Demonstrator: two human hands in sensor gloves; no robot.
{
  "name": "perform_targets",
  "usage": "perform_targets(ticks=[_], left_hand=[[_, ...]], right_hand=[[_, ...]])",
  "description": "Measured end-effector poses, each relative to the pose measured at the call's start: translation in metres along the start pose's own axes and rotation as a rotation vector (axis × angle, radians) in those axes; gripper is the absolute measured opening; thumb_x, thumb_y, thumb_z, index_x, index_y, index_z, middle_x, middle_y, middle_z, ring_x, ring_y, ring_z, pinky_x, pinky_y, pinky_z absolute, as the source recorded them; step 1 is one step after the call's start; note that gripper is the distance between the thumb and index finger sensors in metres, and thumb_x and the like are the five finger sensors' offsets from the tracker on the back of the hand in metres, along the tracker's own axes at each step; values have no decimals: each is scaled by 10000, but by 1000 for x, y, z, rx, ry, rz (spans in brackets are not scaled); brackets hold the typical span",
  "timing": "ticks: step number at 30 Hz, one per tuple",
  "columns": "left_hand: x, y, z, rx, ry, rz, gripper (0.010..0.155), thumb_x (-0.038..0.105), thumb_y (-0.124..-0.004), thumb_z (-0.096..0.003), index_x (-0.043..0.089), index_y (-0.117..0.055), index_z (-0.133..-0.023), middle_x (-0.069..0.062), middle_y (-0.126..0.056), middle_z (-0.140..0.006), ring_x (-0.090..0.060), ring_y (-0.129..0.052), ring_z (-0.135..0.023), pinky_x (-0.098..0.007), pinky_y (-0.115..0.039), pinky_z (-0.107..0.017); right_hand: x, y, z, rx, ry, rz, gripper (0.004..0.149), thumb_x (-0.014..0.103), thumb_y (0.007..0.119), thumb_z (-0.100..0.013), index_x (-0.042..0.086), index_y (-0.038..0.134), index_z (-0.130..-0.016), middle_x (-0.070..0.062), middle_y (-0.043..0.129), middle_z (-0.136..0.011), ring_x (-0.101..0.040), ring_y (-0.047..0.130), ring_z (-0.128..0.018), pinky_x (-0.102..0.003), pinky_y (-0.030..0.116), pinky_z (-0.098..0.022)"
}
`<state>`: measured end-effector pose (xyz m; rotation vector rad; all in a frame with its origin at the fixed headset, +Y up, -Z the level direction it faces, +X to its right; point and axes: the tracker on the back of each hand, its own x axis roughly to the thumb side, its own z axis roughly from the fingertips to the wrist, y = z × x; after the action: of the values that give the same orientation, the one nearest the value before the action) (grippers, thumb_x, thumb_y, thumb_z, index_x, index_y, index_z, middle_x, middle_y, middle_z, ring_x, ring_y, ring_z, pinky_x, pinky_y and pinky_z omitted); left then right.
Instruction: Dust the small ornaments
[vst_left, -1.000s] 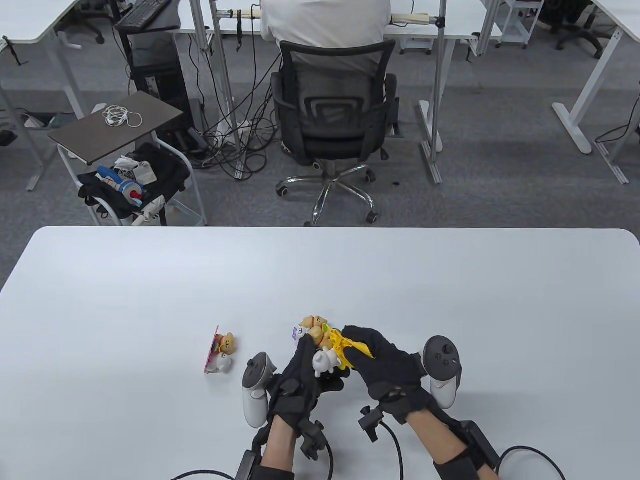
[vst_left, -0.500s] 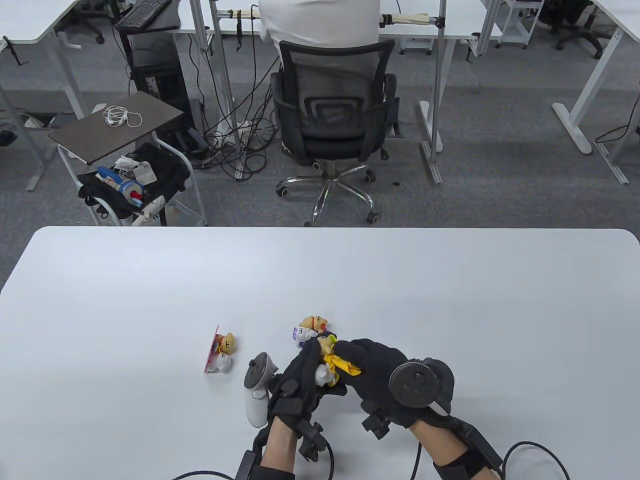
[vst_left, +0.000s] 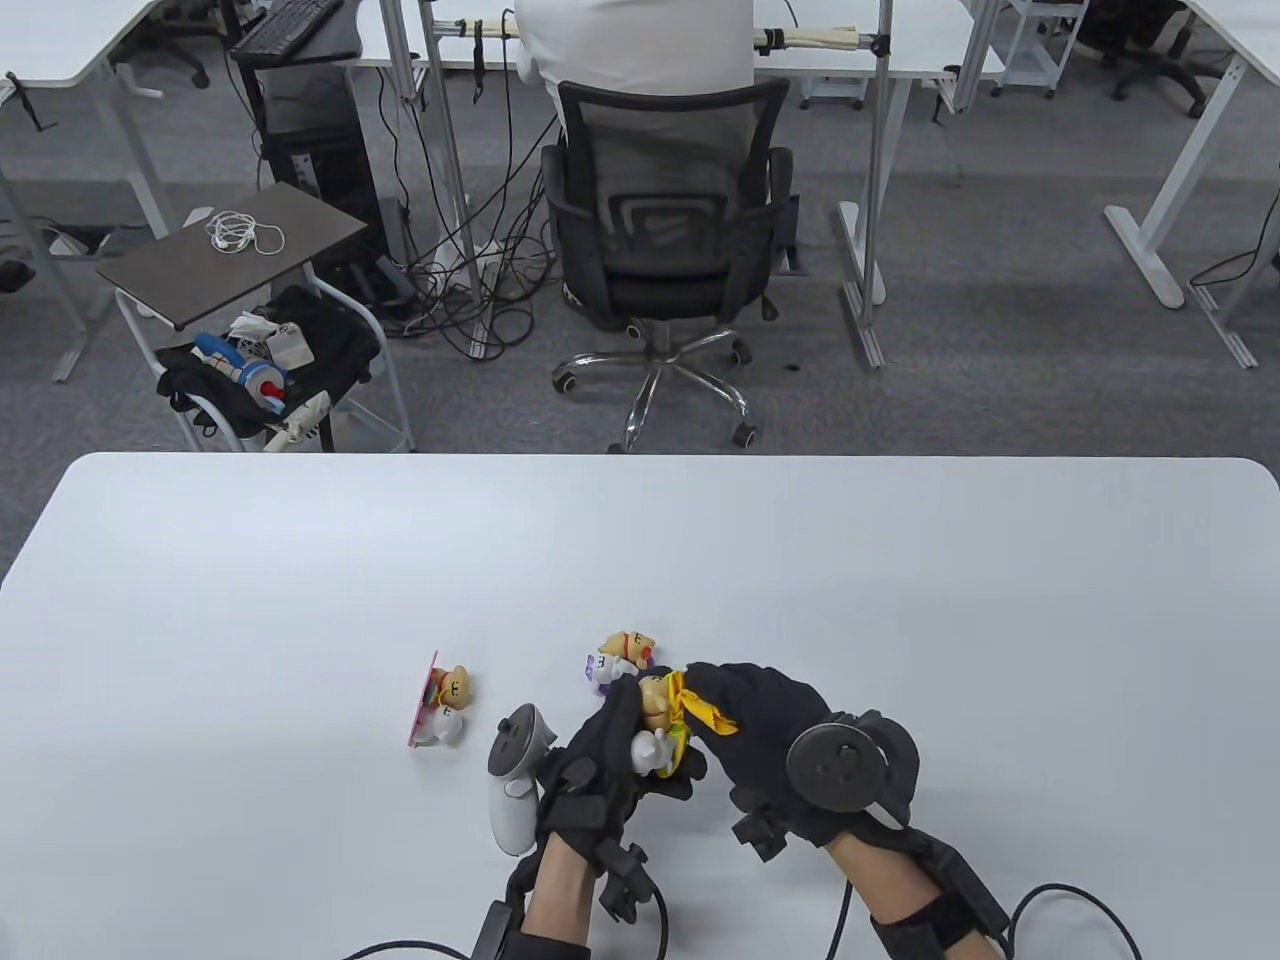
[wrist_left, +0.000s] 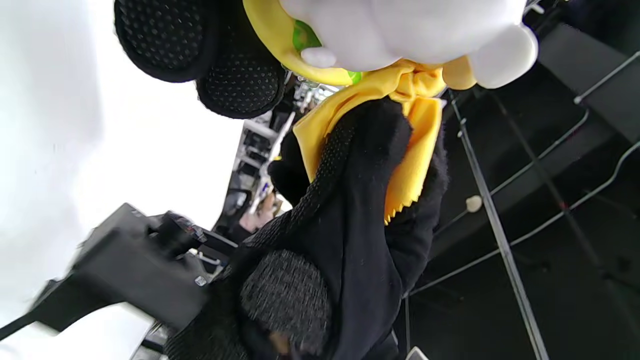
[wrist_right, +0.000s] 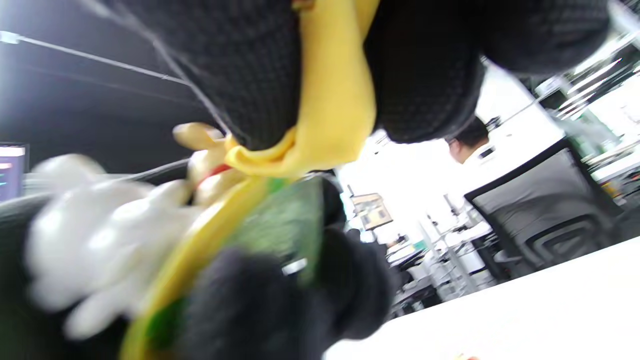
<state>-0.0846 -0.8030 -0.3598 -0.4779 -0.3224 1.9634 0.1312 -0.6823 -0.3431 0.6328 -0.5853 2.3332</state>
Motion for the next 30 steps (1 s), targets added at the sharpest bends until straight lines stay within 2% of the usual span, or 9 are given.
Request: perform_targets(ticks=[3, 5, 7, 9, 15, 19, 20, 27, 30], left_hand=[[2, -1, 2, 57, 29, -72, 721, 765, -435, -544, 359, -413, -1140, -183, -556, -1099, -314, -853, -751, -427, -773, -534], [4, 0, 3, 97, 61, -176, 750, 773, -397, -523, 350, -420, -1142, -201, -531, -1094, -332, -831, -740, -436, -757, -522], [6, -3, 3, 113, 63, -251, 765, 771, -364, -508, 345, -437, -1139, -212, -538, -1081, -335, -835, -719, -432, -761, -502], [8, -6, 4, 129, 79, -293, 780, 753, -346, -501, 311, -462, -1133, -254, -563, -1052, -347, -848, -686, -441, -766, -474], [9, -5, 5, 158, 83, -396, 740, 725, -384, -523, 303, -543, -1110, -265, -645, -1026, -354, -890, -636, -443, -789, -436], [14, -4, 5, 175, 54, -411, 727, 720, -384, -528, 314, -547, -1109, -248, -632, -1042, -358, -874, -655, -449, -777, -454], [15, -4, 5, 170, 37, -427, 714, 710, -387, -533, 317, -558, -1103, -244, -641, -1041, -356, -877, -654, -450, -778, -453], [18, -1, 6, 144, -15, -381, 636, 680, -442, -557, 356, -670, -1054, -187, -704, -1037, -335, -892, -658, -452, -786, -460], [15, 0, 5, 128, -6, -349, 636, 682, -439, -560, 356, -658, -1060, -181, -697, -1046, -334, -891, -666, -449, -788, -465]], right_hand=[[2, -6, -1, -1, -41, -230, 489, 351, 910, -451, 191, 834, -906, -103, 894, -779, -266, 965, -552, -469, 832, -419], [14, -5, -2, 47, -50, -280, 494, 338, 906, -457, 199, 828, -925, -108, 873, -806, -299, 937, -612, -518, 799, -473], [25, 1, -2, 135, -74, -135, 487, 357, 908, -458, 227, 839, -922, -94, 863, -834, -322, 901, -702, -546, 768, -520], [27, 3, 2, 76, -87, 17, 482, 396, 893, -452, 271, 832, -913, -51, 846, -824, -279, 892, -708, -530, 761, -541], [10, -3, -1, 33, 15, 6, 469, 357, 886, -464, 200, 847, -905, -102, 873, -778, -308, 909, -643, -528, 770, -503], [6, 0, -3, 150, -34, -265, 477, 376, 917, -457, 206, 862, -899, -98, 877, -780, -315, 908, -664, -542, 768, -516], [8, 3, -3, 169, 0, -248, 476, 368, 926, -453, 204, 865, -896, -102, 872, -782, -322, 899, -674, -554, 756, -524], [-21, -4, -5, 87, 103, -170, 468, 369, 897, -458, 209, 860, -896, -95, 892, -765, -306, 922, -647, -536, 768, -519], [-26, -2, -6, 84, 102, -422, 474, 368, 897, -462, 194, 858, -901, -106, 905, -763, -316, 934, -643, -536, 780, -514]])
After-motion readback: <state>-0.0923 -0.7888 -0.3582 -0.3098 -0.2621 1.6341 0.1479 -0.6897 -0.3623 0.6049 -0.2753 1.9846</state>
